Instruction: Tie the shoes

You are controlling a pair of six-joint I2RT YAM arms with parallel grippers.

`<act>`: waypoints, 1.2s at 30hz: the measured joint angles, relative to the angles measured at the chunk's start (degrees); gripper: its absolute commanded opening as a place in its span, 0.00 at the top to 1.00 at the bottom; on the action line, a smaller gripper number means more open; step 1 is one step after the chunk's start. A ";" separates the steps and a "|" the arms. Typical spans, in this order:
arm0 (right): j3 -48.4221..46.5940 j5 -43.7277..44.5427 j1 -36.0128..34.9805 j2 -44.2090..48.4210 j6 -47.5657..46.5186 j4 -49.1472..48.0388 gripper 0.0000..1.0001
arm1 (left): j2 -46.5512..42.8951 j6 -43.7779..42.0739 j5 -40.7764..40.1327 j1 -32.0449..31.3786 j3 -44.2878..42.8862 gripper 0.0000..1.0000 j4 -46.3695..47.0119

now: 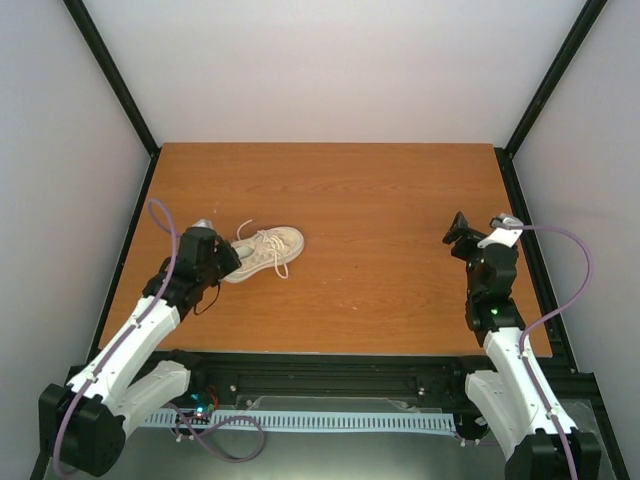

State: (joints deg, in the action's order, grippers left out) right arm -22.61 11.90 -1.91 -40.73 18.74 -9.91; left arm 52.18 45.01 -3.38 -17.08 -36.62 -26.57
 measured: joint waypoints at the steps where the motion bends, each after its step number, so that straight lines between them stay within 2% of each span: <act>1: -0.15 -0.22 0.00 -0.44 -0.11 0.02 0.00 | -0.48 0.74 0.28 -0.59 0.37 0.99 0.59; 5: -0.61 -2.21 0.00 -1.55 -0.96 -0.07 0.00 | -1.44 4.28 1.70 -3.52 3.72 0.98 4.04; 8: -0.74 -4.61 0.00 -1.84 -1.79 -0.15 0.00 | 0.02 6.75 3.15 -7.43 5.31 0.90 5.09; 10: -1.09 -6.67 0.00 -2.32 -2.36 -0.22 0.00 | 1.66 8.13 4.13 -10.78 5.57 0.81 5.25; 15: -2.78 -12.37 0.00 -5.55 -3.34 -0.70 0.00 | 7.63 10.25 9.75 -19.67 4.87 0.54 8.00; 18: -4.24 -16.50 0.00 -8.63 -3.69 -1.05 0.00 | 10.25 9.31 14.97 -22.01 3.04 0.42 8.48; 22: -6.19 -22.67 -0.09 -13.57 -3.78 -1.49 0.00 | 9.25 5.95 19.06 -22.25 -0.39 0.20 5.88; 26: -9.07 -27.39 -2.10 -20.46 -4.52 -1.38 0.11 | 5.92 1.29 19.96 -21.29 -3.80 0.05 4.13; 30: -14.05 -29.35 -8.90 -26.95 -6.32 2.60 0.19 | 8.15 -2.05 23.02 -17.07 -5.25 0.00 5.25; 36: -17.94 -29.86 -23.23 -30.05 -6.16 9.97 0.20 | 18.43 -0.76 28.63 -9.05 -3.50 0.00 15.72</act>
State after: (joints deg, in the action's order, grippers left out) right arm -40.56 -17.96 -25.15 -70.78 12.58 0.05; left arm 70.61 44.25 25.26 -26.13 -40.12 -10.85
